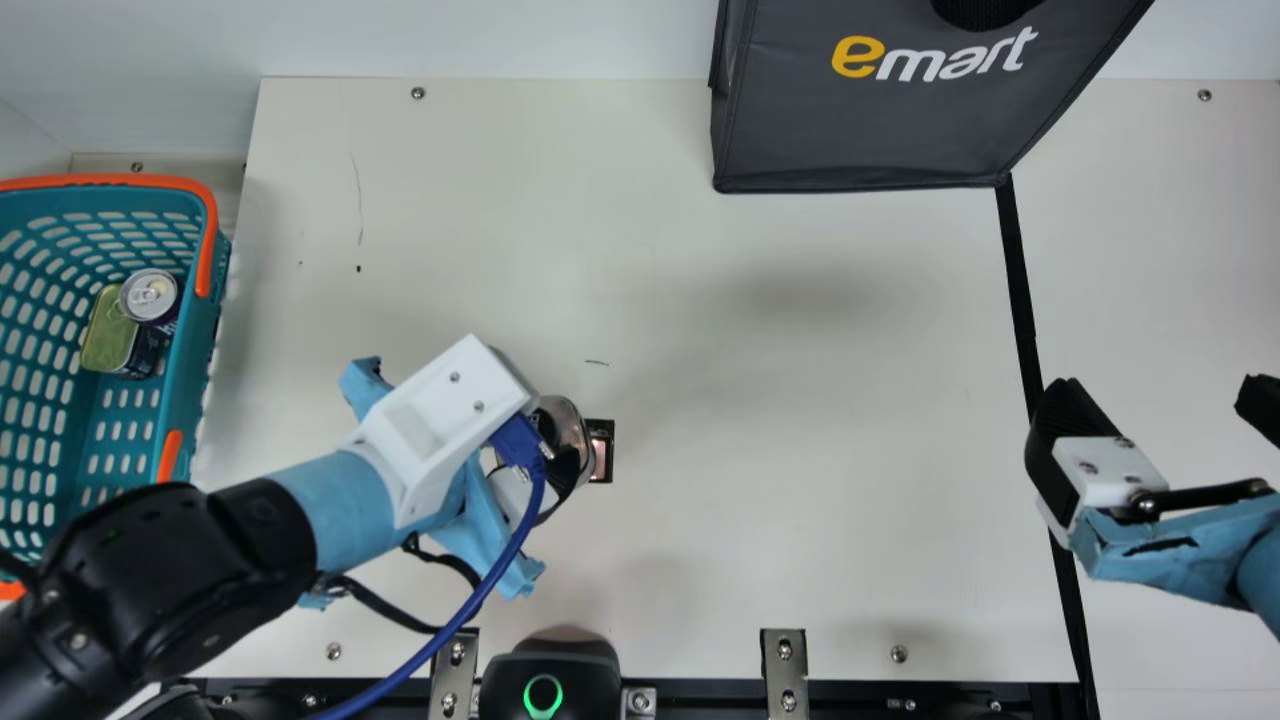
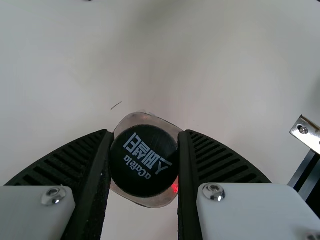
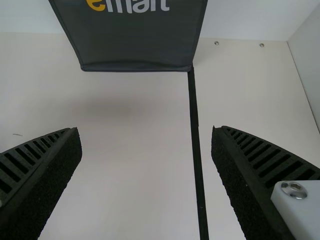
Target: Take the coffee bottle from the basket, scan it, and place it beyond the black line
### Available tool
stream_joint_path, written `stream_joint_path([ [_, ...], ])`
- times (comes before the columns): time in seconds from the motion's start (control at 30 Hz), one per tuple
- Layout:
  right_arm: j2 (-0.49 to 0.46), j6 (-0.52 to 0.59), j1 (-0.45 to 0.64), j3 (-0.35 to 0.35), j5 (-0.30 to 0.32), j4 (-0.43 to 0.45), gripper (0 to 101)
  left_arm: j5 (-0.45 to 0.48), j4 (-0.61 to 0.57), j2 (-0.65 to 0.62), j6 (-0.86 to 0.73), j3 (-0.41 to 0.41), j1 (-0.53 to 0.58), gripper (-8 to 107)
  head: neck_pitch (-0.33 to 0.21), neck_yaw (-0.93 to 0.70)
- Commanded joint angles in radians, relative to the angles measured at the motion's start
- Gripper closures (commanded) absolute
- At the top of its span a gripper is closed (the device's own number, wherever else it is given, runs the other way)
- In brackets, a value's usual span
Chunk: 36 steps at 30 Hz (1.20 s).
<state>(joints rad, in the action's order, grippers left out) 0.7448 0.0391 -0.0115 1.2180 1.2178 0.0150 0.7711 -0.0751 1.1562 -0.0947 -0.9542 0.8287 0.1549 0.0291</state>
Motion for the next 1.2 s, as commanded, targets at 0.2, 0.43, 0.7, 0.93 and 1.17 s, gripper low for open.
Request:
stream_joint_path([
  [0.2,0.0,0.0,0.0,0.0,0.0,0.0,10,0.046,-0.115,0.003,-0.221,-0.053,-0.081,89,-0.017,-0.002],
  [0.43,0.0,0.0,0.0,0.0,0.0,0.0,10,0.067,-0.173,0.012,-0.31,-0.08,-0.129,89,-0.017,-0.002],
  [0.7,0.0,0.0,0.0,0.0,0.0,0.0,10,0.054,-0.193,0.029,-0.328,-0.092,-0.135,89,-0.017,-0.002],
  [0.93,0.0,0.0,0.0,0.0,0.0,0.0,10,0.03,-0.182,0.068,-0.297,-0.129,-0.103,89,-0.017,-0.002],
  [1.17,0.0,0.0,0.0,0.0,0.0,0.0,10,0.006,-0.157,0.123,-0.257,-0.181,-0.061,89,-0.017,-0.002],
])
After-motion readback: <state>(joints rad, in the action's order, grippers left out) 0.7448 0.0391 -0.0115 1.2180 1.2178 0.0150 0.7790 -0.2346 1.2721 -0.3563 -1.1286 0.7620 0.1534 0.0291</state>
